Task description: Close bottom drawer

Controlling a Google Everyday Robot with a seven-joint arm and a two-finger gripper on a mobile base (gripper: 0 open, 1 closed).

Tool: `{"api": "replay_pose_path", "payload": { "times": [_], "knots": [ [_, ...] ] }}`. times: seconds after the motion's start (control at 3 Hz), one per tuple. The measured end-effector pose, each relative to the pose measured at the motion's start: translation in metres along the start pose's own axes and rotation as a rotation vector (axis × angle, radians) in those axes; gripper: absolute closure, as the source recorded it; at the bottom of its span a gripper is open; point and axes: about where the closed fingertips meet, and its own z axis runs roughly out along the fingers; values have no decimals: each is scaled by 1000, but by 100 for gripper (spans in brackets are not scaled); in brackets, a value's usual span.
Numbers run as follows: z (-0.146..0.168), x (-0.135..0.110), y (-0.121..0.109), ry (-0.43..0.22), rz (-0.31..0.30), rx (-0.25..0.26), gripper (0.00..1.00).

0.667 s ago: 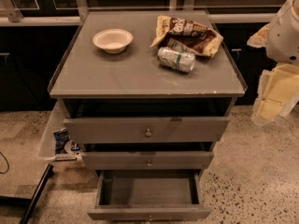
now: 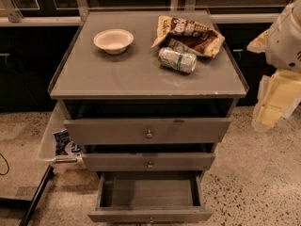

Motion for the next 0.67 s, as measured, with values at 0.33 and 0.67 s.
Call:
{"api": "replay_pose_path", "payload": {
  "times": [0.33, 0.67],
  "knots": [
    [32, 15, 20, 11, 10, -47, 0],
    [88, 43, 61, 34, 27, -116, 0]
  ]
}}
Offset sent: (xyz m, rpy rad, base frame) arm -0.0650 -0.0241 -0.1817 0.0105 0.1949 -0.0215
